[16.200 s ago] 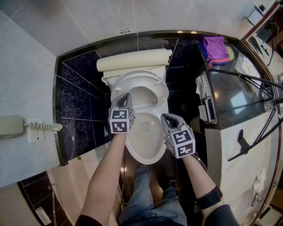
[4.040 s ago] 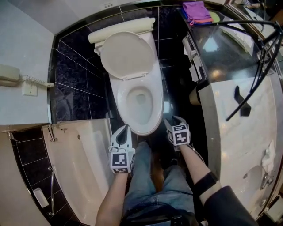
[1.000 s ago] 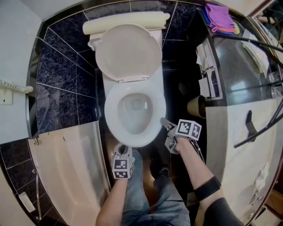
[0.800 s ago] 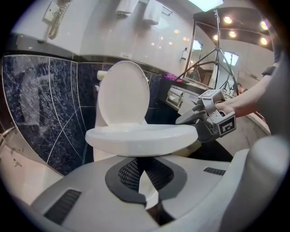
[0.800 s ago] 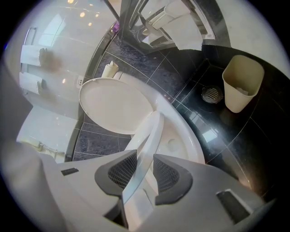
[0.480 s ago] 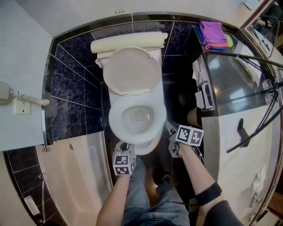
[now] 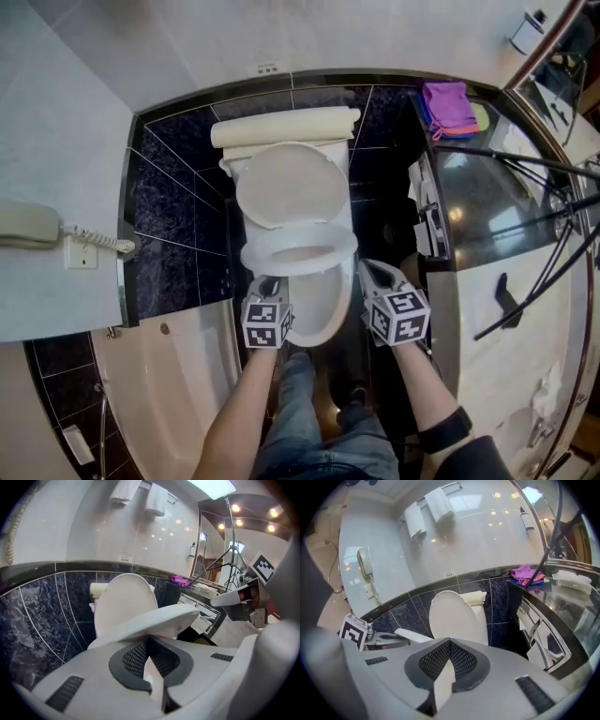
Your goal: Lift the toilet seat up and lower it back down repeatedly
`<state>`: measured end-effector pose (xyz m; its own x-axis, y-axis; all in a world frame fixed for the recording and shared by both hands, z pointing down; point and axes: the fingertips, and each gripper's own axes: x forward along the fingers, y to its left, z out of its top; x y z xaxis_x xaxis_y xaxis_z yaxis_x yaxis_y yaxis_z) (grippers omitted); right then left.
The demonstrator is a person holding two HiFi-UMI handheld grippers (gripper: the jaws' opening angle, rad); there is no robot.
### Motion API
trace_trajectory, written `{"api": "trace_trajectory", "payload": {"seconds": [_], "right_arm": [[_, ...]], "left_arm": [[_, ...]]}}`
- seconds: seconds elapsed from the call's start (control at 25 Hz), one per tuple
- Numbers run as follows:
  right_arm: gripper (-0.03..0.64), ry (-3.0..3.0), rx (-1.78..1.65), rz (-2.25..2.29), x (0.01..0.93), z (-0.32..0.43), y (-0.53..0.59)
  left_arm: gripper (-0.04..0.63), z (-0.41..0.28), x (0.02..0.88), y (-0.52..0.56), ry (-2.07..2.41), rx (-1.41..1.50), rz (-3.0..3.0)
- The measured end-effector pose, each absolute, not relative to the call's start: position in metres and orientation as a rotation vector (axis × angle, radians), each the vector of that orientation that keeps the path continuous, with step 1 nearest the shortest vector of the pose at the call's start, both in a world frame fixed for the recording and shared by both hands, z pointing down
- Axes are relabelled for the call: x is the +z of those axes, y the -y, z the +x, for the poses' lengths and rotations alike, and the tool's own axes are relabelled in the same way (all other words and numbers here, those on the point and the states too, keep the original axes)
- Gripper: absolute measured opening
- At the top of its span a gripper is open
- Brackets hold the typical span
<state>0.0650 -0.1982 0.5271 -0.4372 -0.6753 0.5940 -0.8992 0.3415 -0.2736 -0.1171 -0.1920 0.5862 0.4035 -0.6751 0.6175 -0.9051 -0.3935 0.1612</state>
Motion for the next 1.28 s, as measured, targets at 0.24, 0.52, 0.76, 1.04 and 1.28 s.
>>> {"api": "trace_trajectory", "payload": {"seconds": [0.24,0.52,0.76,1.04,1.28], "right_arm": [[0.017,2.259,0.694,1.372,0.506,0.050,0.225],[0.017,2.279,0.685,1.355,0.507,0.032,0.251],[0.017,2.286,0.660,1.354,0.511,0.019,0.268],[0.017,2.282,0.645,1.340,0.514,0.013,0.269],[0.017,2.277,0.654,1.339,0.517,0.013,0.263]], "left_arm": [[-0.009,-0.119,0.565,0.248,1.352,0.623,2.242],[-0.009,-0.122,0.553,0.321,1.376,0.586,2.282],[-0.009,-0.127,0.555,0.381,1.392,0.615,2.291],[-0.009,-0.131,0.564,0.408,1.377,0.669,2.296],[-0.009,-0.125,0.561,0.389,1.361,0.672,2.310]]}}
